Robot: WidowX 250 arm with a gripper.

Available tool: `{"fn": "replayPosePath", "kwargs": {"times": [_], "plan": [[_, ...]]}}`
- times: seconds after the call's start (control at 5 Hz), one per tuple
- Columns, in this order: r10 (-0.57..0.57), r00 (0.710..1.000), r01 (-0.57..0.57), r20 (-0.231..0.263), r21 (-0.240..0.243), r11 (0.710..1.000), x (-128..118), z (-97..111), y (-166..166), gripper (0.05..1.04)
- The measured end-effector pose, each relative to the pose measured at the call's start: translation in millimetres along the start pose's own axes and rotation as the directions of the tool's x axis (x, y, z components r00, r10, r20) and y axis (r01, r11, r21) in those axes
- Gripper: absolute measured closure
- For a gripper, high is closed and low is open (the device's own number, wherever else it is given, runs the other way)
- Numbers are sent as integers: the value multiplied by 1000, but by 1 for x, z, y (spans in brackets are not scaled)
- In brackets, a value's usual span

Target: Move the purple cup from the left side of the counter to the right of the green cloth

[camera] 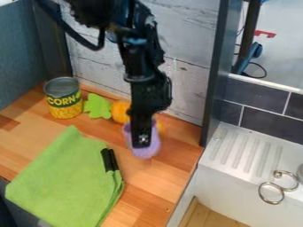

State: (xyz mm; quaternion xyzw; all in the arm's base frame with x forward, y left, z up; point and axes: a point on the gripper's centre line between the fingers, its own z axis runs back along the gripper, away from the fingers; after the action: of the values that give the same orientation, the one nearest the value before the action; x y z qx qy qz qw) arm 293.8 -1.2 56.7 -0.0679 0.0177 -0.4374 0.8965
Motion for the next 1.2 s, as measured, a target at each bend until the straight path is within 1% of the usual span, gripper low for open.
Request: {"fn": "replayPosePath", "kwargs": {"times": [0.2, 0.4, 0.6, 0.8, 1.0, 1.2], "plan": [[-114, 990, 113, -78, -26, 993, 1, -24, -13, 995], [-98, 994, 98, -52, 2, 995, 3, -32, -13, 995], [-76, 996, 77, -41, 29, 997, 3, -32, -13, 963], [-45, 999, 46, -15, 31, 998, -3, -32, -25, 763], [32, 993, -44, 118, 97, 994, -2, 0, -24, 466], [135, 962, -174, 238, 151, 973, -6, 30, -14, 182]]}}
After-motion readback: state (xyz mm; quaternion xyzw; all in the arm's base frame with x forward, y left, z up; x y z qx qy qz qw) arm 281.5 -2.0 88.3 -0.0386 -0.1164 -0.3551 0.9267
